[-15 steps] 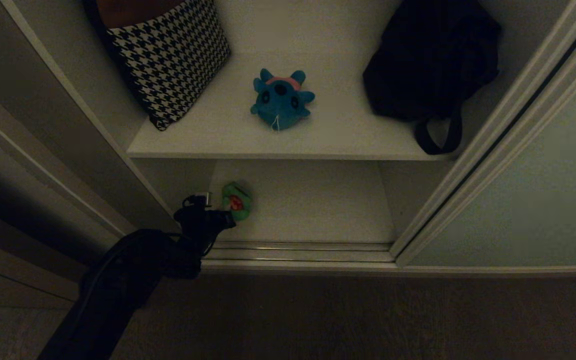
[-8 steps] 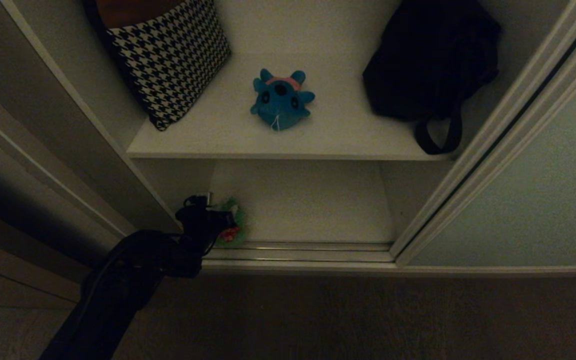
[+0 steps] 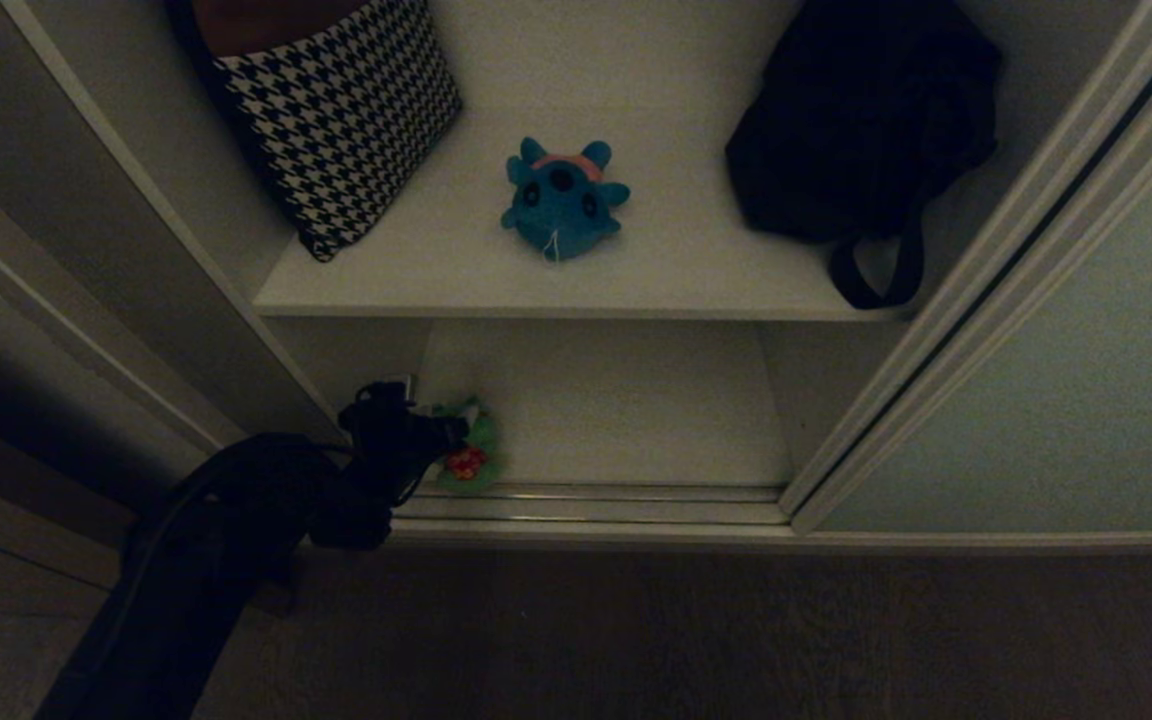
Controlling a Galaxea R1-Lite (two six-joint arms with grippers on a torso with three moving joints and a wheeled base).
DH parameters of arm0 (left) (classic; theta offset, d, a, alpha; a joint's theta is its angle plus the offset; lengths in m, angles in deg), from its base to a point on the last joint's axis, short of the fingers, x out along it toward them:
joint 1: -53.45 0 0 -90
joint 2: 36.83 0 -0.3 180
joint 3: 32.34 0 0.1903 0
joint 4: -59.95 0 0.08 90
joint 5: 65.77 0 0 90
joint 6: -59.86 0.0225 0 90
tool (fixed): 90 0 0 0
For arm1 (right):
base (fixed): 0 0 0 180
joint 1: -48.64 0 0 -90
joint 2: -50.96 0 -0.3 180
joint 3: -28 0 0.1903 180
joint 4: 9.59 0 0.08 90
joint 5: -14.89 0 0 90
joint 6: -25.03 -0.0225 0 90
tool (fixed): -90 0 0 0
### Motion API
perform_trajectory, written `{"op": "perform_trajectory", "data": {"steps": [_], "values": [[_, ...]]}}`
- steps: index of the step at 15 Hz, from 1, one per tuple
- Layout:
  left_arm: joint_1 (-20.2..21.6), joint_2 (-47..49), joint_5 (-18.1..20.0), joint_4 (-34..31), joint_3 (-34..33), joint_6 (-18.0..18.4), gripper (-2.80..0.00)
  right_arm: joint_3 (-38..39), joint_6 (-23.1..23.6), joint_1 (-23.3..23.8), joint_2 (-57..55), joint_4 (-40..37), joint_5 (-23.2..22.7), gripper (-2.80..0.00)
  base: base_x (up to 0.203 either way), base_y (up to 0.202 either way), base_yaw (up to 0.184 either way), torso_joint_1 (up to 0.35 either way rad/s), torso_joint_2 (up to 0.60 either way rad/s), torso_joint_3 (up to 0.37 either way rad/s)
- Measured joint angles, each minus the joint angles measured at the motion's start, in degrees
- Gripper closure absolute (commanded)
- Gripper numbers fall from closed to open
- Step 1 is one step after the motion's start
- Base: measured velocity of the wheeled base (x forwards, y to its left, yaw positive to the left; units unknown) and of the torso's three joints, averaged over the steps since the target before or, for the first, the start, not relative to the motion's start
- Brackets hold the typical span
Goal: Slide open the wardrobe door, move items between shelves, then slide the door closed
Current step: Place the green doll on the lower shelf, then place the blue doll on the lower shelf
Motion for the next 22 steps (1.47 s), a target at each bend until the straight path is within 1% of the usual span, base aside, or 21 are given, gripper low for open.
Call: {"op": "perform_trajectory", "data": {"steps": [2,3,6,8,10,12,14,16,19,20,22], "values": [[0.0,-2.18,-0.09,0.15,-4.87,-0.06,-2.8,0.0,0.0,0.0,0.0,0.0,0.0,0.0,0.0,0.0,0.0,0.0,0.0,0.0],[0.0,-3.42,-0.11,-0.1,-7.16,-0.11,0.0,0.0,0.0,0.0,0.0,0.0,-0.02,0.0,0.0,0.0,0.0,0.0,0.0,0.0],[-0.16,-8.53,-0.02,-2.63,-14.81,-0.28,0.0,0.0,0.02,0.02,0.0,0.0,0.0,0.0,0.0,0.0,0.0,0.0,0.0,0.0],[-0.38,-12.49,0.18,-3.27,-22.18,-0.09,0.0,0.0,0.02,0.02,0.0,0.0,-0.02,0.0,0.0,0.0,0.0,0.0,0.0,0.0],[-0.72,-17.53,0.41,-3.54,-31.78,-0.04,0.0,0.0,0.03,0.02,0.0,0.02,-0.01,0.0,0.0,0.0,0.0,0.0,0.0,0.0],[-1.62,-24.1,0.52,-4.05,-43.95,0.16,0.0,0.0,0.02,0.02,0.0,-0.01,-0.02,0.0,0.0,0.0,0.0,0.0,0.0,0.0],[-2.63,-32.16,0.46,-4.24,-55.04,0.65,0.0,0.0,0.0,0.0,0.0,0.0,-0.01,0.0,0.0,0.0,0.0,0.0,0.0,0.0],[-3.21,-41.95,0.44,-5.21,-62.59,0.85,0.0,0.0,0.01,0.0,0.0,0.0,-0.01,0.0,0.0,0.0,0.0,0.0,0.0,0.0],[-3.67,-59.07,0.39,-9.47,-70.18,1.32,0.0,0.0,0.0,-0.01,0.0,0.0,-0.02,0.0,0.0,0.0,0.0,0.0,0.0,0.0],[-3.8,-64.54,0.41,-12.03,-72.15,1.5,0.0,0.0,0.0,-0.01,0.0,-0.01,0.0,0.0,0.0,0.0,0.0,0.0,0.0,0.0],[-4.11,-75.18,0.44,-19.49,-74.83,1.95,0.0,0.0,0.02,0.0,0.0,0.0,-0.02,0.0,0.0,0.0,0.0,0.0,0.0,0.0]]}}
